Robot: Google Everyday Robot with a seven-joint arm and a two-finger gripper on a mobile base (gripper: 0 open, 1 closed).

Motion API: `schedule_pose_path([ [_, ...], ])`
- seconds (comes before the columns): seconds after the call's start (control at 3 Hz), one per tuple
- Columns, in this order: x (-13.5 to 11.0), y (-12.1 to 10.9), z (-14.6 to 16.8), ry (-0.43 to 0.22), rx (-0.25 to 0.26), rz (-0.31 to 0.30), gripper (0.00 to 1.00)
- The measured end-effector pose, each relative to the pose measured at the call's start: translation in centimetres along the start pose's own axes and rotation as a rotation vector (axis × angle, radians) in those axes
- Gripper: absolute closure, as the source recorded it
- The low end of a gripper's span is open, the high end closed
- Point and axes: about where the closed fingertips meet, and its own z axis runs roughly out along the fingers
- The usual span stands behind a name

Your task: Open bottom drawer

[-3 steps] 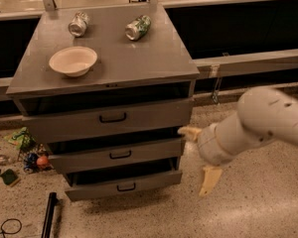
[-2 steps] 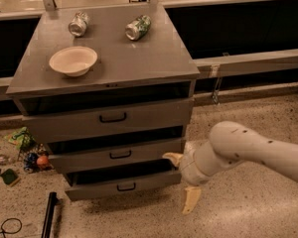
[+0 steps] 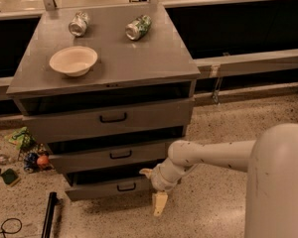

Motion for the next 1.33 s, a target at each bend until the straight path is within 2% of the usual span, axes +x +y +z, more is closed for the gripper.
schedule_pose_path([
  [0.33, 0.0, 0.4, -0.4, 0.002, 0.001, 0.0, 0.0],
  [0.67, 1.5, -0.2, 1.9, -0.038, 0.006, 0.004, 0.0],
  [1.0, 4.9, -2.4, 6.9, -0.086, 0.008, -0.017, 0.0],
  [1.33, 7.2, -4.6, 10.6, -0.096, 0.021, -0.033, 0.0],
])
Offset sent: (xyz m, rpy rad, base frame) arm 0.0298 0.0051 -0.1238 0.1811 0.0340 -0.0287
